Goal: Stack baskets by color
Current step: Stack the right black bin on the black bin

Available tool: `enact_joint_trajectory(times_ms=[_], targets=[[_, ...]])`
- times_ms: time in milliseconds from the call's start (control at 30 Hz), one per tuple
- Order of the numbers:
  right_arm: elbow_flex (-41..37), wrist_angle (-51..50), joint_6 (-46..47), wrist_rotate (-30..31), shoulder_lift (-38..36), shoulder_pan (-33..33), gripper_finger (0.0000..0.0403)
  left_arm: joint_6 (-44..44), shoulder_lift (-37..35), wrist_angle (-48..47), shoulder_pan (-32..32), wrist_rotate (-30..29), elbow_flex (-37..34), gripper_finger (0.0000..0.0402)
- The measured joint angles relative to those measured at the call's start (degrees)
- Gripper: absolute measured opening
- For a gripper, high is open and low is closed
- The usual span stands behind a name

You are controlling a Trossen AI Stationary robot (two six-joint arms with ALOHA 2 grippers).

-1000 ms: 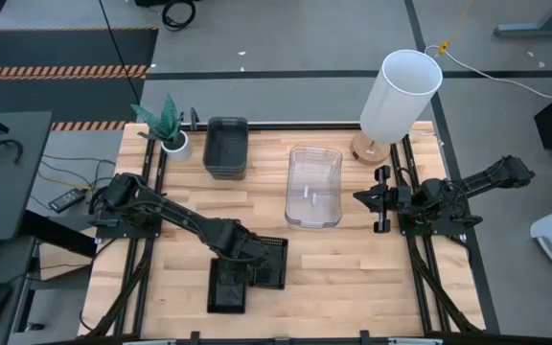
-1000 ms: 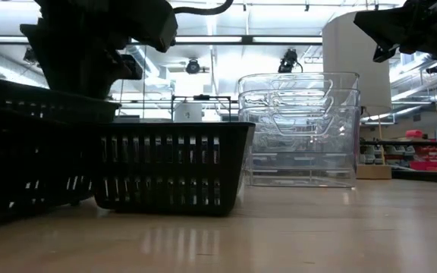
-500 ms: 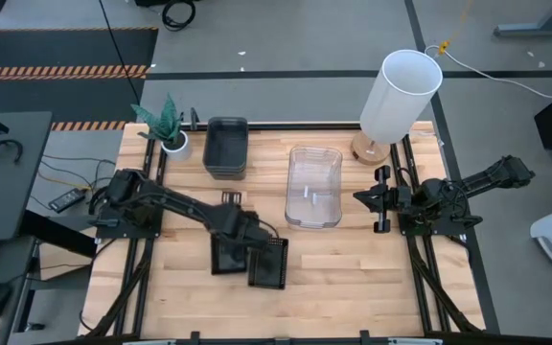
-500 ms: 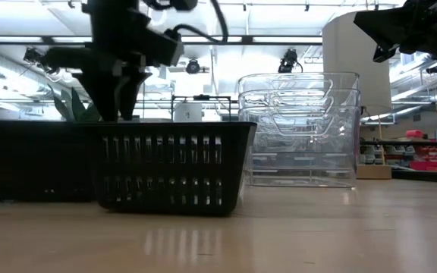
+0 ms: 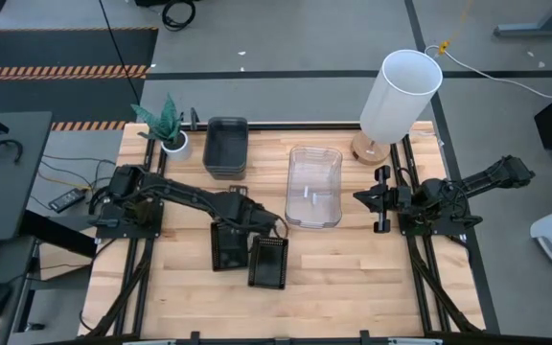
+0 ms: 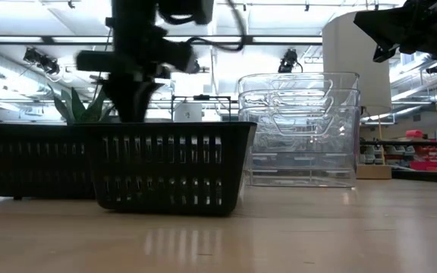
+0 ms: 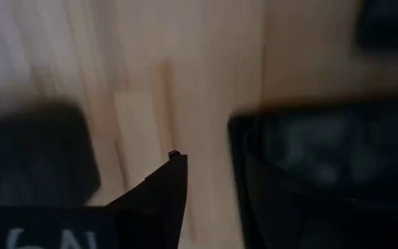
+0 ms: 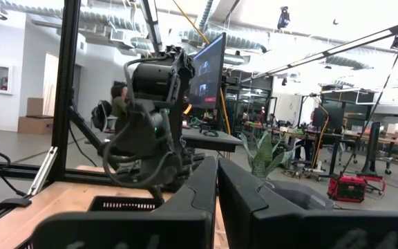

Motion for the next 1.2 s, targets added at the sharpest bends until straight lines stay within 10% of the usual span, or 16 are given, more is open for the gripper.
enact_joint_trajectory(times_ms=[400, 1200], targets=[[0.0, 0.0, 0.0, 0.0, 0.0, 0.0, 0.0022, 3.9, 0.0, 26.3, -0.5, 7.2, 0.0, 0.0142], [0.0, -0.1, 0.0, 0.0, 0.7, 0.0, 0.0022, 4.3, 6.6, 32.3, -0.6, 14.1, -4.8, 0.0124]])
